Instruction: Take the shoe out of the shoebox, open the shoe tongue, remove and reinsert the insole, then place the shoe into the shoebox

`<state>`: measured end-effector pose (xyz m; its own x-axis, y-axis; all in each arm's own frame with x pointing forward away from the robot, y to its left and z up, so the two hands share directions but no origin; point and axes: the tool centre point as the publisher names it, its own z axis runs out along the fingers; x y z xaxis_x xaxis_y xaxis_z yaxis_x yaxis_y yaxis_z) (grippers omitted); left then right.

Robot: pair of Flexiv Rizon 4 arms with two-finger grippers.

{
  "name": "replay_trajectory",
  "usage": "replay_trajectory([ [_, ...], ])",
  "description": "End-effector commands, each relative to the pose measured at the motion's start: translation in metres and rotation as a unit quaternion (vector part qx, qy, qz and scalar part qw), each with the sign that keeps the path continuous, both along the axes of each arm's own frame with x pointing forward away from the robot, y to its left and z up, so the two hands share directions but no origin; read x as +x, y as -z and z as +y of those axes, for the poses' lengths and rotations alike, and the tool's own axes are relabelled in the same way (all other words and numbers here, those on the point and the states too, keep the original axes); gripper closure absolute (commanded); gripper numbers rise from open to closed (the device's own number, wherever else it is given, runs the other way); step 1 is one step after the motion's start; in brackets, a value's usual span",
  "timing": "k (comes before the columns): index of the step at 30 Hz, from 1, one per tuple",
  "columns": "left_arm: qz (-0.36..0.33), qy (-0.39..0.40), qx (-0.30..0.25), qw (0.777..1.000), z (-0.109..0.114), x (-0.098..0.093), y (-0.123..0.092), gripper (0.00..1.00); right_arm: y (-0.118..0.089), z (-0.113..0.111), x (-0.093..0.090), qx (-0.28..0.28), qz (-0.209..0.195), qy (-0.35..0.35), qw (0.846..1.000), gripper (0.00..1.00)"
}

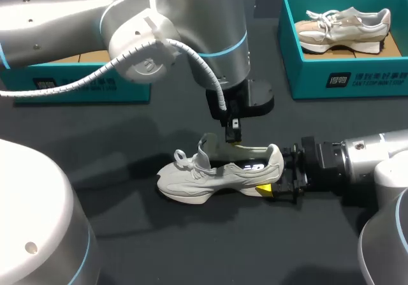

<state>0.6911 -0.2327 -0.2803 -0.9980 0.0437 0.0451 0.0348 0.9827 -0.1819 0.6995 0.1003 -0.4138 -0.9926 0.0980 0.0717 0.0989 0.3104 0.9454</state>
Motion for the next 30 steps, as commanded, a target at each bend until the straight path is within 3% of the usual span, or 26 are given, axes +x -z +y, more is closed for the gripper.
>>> replay_trajectory([
  [1,0.015,0.004,0.007,1.0,-0.011,0.0,0.018,1.0,-0.001,0.0,0.0,-0.002,0.001,0.0,1.0,1.0],
  [17,0.038,0.013,0.027,0.999,-0.015,0.004,0.066,1.0,-0.001,0.0,0.0,-0.002,0.001,0.0,1.0,1.0],
  [30,0.066,0.035,0.042,0.996,-0.013,-0.001,0.091,1.0,-0.001,0.0,0.0,-0.002,0.001,0.0,1.0,1.0],
])
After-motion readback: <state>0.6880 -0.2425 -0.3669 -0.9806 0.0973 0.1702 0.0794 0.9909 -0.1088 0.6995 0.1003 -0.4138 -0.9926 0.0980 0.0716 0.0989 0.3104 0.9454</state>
